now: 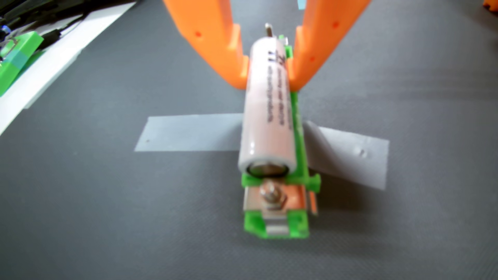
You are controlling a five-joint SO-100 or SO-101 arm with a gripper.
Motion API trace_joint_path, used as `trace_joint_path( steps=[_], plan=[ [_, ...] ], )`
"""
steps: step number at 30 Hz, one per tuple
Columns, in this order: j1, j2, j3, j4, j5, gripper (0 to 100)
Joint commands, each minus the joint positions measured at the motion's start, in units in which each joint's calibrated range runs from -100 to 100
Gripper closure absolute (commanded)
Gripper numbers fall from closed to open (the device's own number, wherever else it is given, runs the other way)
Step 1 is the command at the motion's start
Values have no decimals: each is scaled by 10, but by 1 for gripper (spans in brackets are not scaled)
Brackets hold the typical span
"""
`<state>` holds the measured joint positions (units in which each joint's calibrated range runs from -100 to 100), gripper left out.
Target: Insert Battery
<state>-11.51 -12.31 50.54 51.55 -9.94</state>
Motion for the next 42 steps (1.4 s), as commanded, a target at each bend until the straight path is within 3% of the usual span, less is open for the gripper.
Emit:
trace_joint_path(
  steps=[1, 18, 29, 37, 42],
  plan=[
    [-11, -7, -16, -2, 3, 98],
    [-2, -7, -18, -2, 3, 97],
    [-2, -8, -24, 32, 3, 70],
    [-2, -8, -60, 36, 3, 70],
    [-2, -8, -110, 98, 3, 70]
  ],
)
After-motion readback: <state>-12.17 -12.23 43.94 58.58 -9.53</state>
